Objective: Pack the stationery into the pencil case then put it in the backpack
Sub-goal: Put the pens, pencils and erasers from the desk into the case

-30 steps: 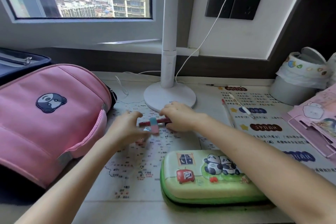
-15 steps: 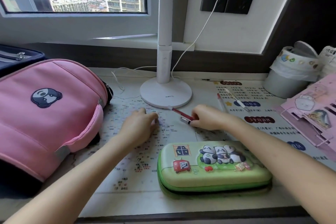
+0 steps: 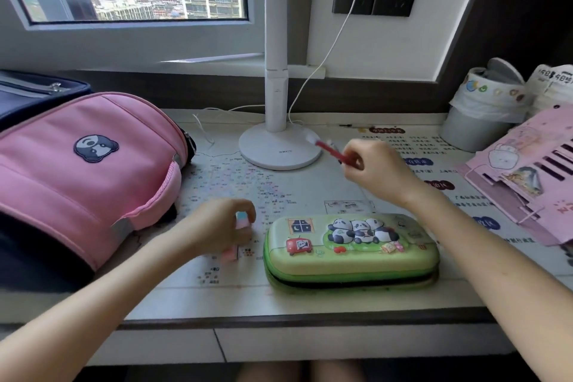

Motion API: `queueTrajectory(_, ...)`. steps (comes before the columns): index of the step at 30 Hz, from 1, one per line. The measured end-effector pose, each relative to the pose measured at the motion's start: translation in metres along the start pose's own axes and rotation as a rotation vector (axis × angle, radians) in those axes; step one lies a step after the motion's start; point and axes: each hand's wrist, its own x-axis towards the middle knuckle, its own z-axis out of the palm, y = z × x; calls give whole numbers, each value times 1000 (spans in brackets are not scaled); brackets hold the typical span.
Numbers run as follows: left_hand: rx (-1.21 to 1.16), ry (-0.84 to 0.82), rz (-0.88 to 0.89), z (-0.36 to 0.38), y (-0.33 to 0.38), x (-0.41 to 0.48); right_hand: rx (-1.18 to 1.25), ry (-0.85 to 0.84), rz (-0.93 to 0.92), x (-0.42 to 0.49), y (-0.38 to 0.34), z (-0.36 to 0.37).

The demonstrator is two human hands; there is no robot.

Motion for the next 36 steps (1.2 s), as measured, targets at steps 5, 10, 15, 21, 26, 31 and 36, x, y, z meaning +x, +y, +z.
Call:
queueTrajectory(5, 115, -87, 24, -1, 11, -16, -38, 286, -139, -32, -19, -33)
queueTrajectory(10, 56, 58, 194, -18, 31, -29, 2, 410, -216, -70, -31, -55)
queueTrajectory(15, 143, -38, 467, -11, 59, -33, -6, 425, -381, -97, -47, -63)
queueTrajectory(21, -61, 23, 475, -35, 44, -10, -236, 364, -649, -111, -53, -49)
queueTrajectory(26, -44, -56, 467, -26, 36, 4, -414, 213, -757, -108, -50, -19)
queueTrajectory(31, -33, -215, 400, -9, 40, 16, -397, 197, -735, -104, -49, -19)
queueTrajectory(36, -319, -36, 292, -20, 44, 42, -461, 228, -732, -98, -47, -21)
